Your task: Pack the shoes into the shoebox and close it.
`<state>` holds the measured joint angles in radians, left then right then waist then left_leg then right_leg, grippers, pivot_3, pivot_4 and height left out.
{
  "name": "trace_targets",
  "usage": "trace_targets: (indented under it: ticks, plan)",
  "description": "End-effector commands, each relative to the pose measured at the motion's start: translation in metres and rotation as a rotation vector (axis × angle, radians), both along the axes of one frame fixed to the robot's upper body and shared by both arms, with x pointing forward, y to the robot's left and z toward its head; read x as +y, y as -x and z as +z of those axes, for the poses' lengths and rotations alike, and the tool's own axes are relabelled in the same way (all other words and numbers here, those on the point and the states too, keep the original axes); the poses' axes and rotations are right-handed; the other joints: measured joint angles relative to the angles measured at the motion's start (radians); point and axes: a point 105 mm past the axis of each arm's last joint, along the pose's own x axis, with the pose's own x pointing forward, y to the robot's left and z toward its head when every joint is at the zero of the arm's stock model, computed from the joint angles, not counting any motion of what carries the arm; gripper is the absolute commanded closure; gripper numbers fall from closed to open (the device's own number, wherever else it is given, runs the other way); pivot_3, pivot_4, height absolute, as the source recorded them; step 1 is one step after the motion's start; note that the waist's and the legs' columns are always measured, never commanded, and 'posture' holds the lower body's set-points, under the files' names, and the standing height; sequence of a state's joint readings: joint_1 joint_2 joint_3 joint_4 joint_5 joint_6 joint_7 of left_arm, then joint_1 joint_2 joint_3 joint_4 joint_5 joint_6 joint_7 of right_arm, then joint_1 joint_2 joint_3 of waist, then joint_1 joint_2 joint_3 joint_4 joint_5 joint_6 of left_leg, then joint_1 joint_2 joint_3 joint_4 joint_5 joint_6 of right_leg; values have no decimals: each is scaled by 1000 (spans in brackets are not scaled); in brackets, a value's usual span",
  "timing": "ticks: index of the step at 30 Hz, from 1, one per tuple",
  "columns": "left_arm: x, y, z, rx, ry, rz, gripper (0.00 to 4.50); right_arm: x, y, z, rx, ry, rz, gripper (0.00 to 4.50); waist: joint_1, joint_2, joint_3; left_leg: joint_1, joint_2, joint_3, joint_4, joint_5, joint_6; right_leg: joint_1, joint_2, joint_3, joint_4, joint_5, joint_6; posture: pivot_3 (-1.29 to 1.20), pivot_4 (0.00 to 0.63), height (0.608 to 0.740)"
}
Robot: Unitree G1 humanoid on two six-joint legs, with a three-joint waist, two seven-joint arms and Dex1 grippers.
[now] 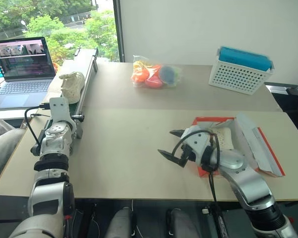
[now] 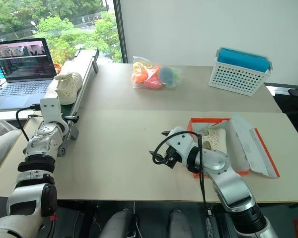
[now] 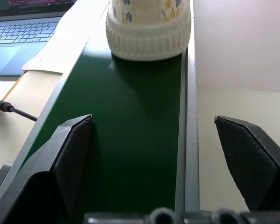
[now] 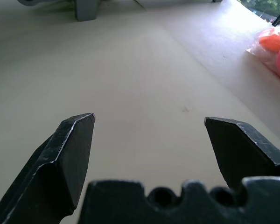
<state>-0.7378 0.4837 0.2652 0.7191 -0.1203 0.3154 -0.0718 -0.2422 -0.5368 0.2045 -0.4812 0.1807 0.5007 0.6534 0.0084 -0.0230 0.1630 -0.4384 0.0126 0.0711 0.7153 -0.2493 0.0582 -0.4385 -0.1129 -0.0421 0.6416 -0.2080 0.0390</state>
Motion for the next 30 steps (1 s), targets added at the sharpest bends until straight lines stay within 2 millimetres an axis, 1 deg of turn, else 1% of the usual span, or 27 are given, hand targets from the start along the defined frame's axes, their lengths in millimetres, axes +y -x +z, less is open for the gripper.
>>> trace_targets:
  ticks: [1,8,10,15,17,18,19,20,22,24,27,30]
  plan:
    - [13,1,12,-34,-15,35,6,3,4,8,-39,-17,27,92,0,0,0,0,0,0,0,0,0,0,0,0,0,0,0,0,150,705]
    - [26,3,7,-8,-31,95,6,4,3,13,-36,-51,15,92,-1,0,0,1,0,0,0,0,0,0,0,0,0,0,0,0,150,705]
    - [22,2,3,13,-21,88,6,3,3,14,-35,-60,4,92,-2,0,0,2,0,0,0,0,0,1,0,0,0,0,0,0,150,705]
    - [10,-3,-1,7,38,56,6,-1,0,16,-43,-61,-23,92,-1,0,0,7,0,1,-1,-1,1,3,0,1,0,0,0,0,150,705]
    - [6,-5,0,-1,68,50,536,-2,-2,20,-50,-70,-33,0,-1,0,0,8,0,1,-1,-1,2,4,0,1,0,0,0,0,150,705]
    - [5,-6,1,-7,75,50,672,-2,-3,21,-53,-73,-36,0,0,0,0,8,0,1,-1,-1,2,4,0,1,0,0,0,0,150,705]
    - [3,-7,2,-9,81,47,1038,-3,-3,23,-56,-75,-39,0,0,0,0,9,0,1,-1,-2,3,4,0,1,0,0,0,0,150,705]
    - [2,-8,3,-17,96,43,1266,-3,-4,23,-57,-77,-43,0,1,0,0,9,0,1,-1,-2,3,5,0,1,0,0,0,0,150,705]
    - [-2,-10,6,-37,131,33,1266,-5,-5,24,-59,-78,-49,0,3,0,0,10,0,1,-1,-2,3,6,-1,1,0,0,0,0,150,705]
    - [-11,-14,15,-87,180,0,1266,-6,-7,25,-62,-79,-60,0,6,0,0,10,0,1,-1,-2,3,6,-1,0,0,0,0,0,150,705]
    - [-40,-19,44,-239,245,-149,1266,-9,-10,26,-64,-80,-77,0,14,-1,0,10,0,0,0,-2,4,7,-1,0,0,0,0,0,150,705]
    - [-72,-15,71,-362,303,-313,1266,-10,-13,27,-64,-84,-92,0,15,-2,1,7,0,0,0,1,-1,7,-1,-2,0,0,0,0,150,705]
